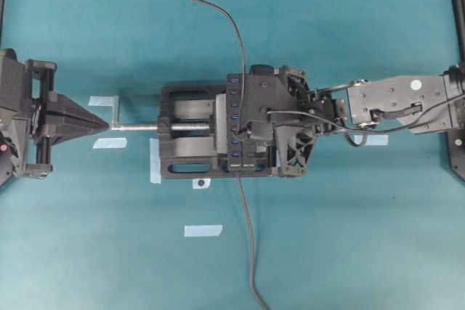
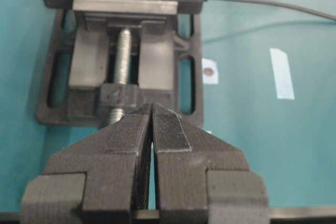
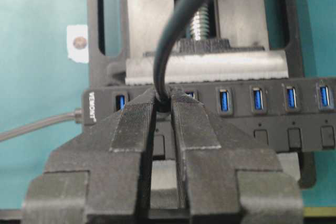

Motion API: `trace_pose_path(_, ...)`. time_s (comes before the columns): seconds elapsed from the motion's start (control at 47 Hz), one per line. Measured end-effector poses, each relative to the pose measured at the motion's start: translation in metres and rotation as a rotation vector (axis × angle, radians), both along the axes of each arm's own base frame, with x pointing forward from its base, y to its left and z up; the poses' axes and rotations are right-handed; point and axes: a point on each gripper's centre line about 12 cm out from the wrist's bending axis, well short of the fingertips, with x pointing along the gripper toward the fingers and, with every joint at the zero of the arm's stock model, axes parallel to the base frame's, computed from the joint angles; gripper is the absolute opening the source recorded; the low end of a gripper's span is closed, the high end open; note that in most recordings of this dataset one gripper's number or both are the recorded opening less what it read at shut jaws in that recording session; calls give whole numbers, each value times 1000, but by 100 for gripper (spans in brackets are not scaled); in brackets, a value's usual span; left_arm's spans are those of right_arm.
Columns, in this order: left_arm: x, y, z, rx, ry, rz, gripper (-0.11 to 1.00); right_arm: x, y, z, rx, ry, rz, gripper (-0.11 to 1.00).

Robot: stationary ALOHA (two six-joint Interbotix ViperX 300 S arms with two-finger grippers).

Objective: Insert the USB into the second port from the front of the fixed hub.
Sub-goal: 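Lower the plug with the right gripper into the second port from the front, then press the plug down into the port with the right gripper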

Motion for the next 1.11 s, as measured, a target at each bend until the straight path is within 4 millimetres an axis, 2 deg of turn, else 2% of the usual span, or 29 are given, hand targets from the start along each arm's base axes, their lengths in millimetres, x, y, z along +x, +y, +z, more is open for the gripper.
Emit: trace_pose_path(1.105,-1,0,-2,0,5,2,0,5,4,-11,1,19,11,4)
